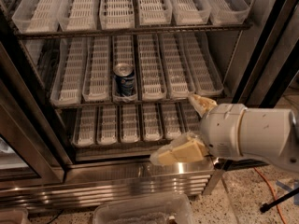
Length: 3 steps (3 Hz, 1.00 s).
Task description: Pick pepsi can from middle shelf of fridge
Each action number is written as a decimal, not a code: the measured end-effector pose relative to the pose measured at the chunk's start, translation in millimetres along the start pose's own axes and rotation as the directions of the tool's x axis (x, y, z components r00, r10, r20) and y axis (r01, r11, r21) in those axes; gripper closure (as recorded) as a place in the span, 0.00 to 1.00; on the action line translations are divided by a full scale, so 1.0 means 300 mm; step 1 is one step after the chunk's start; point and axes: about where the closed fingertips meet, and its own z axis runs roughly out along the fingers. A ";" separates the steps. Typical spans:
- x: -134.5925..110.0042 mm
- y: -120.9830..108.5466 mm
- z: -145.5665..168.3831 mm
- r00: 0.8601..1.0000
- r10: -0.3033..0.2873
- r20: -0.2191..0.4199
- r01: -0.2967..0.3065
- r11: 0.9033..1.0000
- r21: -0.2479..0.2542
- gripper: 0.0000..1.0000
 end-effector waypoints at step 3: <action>0.089 0.044 0.137 0.936 0.167 0.310 -0.221 0.964 0.150 0.00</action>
Offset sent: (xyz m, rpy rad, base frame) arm -0.0033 0.0797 -0.0271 0.4431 -0.1097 -0.1516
